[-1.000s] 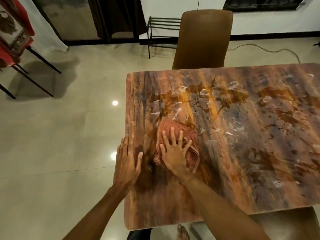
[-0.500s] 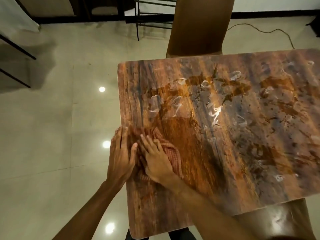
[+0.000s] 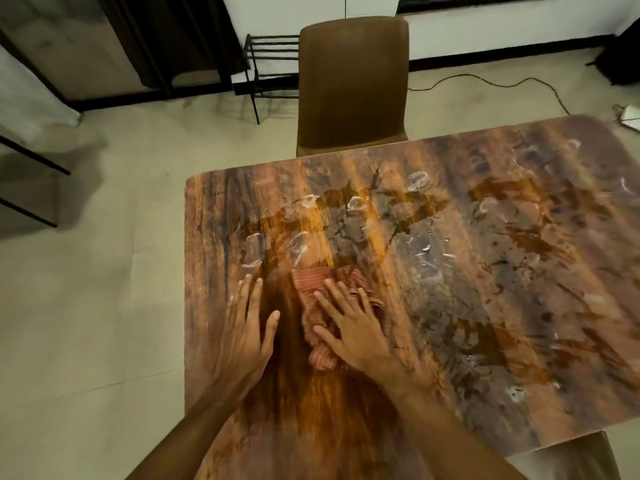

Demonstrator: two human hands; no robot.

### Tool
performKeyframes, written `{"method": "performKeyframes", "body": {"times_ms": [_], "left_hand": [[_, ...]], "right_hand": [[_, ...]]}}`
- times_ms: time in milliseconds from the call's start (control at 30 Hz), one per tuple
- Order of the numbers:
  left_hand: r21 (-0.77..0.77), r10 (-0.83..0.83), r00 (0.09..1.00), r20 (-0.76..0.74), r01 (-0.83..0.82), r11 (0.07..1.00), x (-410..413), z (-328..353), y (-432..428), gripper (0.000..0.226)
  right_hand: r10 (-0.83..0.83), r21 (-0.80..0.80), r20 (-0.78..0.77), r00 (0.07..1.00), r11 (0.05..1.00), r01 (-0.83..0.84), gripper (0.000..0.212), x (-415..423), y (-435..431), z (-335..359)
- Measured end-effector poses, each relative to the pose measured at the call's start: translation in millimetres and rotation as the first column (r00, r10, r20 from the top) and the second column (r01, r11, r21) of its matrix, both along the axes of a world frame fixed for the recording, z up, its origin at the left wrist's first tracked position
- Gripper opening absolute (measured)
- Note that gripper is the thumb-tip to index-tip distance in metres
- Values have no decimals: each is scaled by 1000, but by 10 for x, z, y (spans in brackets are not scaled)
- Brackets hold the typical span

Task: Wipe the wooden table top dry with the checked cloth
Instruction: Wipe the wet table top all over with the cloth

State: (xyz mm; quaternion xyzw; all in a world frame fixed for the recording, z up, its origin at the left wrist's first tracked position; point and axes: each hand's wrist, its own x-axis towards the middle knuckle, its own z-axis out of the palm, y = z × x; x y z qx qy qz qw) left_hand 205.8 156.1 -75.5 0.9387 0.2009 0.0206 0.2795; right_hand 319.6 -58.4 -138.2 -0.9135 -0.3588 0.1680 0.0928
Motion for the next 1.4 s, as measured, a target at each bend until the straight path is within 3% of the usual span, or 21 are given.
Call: {"method": "performKeyframes", "body": {"times_ms": [100,167,267,367,433,500,567,600,667,733,767,800,933,1100,1167,1267,1333,1400], "left_hand": [[-22,-32,999,-15,31,999,305,25,-78,68],[-49,-5,1000,-30,3,999,480,34,-18,69],[21,2,1000,3,-2,1000,649,15,173,67],[42,44,999,14,-44,998,759,-71,475,64],[43,70,997,-12,-70,997,781,-159,694,65],[29,88,996,8,-88,996,769,-276,976,66],[-21,132,990,43,-131,991,765,-347,1224,67],[-43,155,987,52,-153,987,753,-364,1320,67],[-79,188,980,67,-182,980,731,-389,1518,67],[-74,198,977,74,-193,978,737,-410,1697,67],[-65,198,978,69,-193,979,751,-427,1771,67],[-73,206,977,61,-202,977,760,-456,1866,67],[-56,202,978,55,-199,978,865,-528,2116,66],[-32,197,974,113,-195,980,1068,-466,2329,66],[-27,185,974,130,-183,983,1161,-431,2416,65],[-42,172,977,129,-168,985,1305,-378,2488,66],[-38,141,980,140,-136,990,1428,-337,2415,67],[-13,140,981,136,-139,990,1398,-345,2457,66]], "right_hand": [[-326,-68,31,945,943,327,69,549,-342,-9],[-368,-63,40,929,927,370,67,821,-35,5],[-111,-2,58,992,994,111,66,734,826,27],[186,19,92,978,982,-188,62,556,1020,-101],[89,18,108,990,996,-92,61,788,828,-147],[-155,-2,131,979,988,156,61,1125,881,-150],[-279,-17,124,952,959,284,61,1309,1314,-95],[-234,-3,111,966,972,236,61,1254,1628,-55],[7,43,87,996,999,-11,61,873,2223,-60],[257,65,99,961,962,-264,59,492,2403,-121],[300,73,100,949,949,-308,58,476,2352,-155],[285,78,87,954,953,-292,57,559,2328,-175],[-29,35,99,995,999,26,59,1144,2757,-119],[269,64,100,958,959,-276,62,1246,3667,-86],[186,53,116,976,980,-193,60,1521,3579,-100],[-71,40,100,992,997,68,61,1777,3505,-89],[-38,69,118,992,997,30,62,1708,3582,-74],[161,101,71,984,981,-168,60,1546,3841,-77]]}}
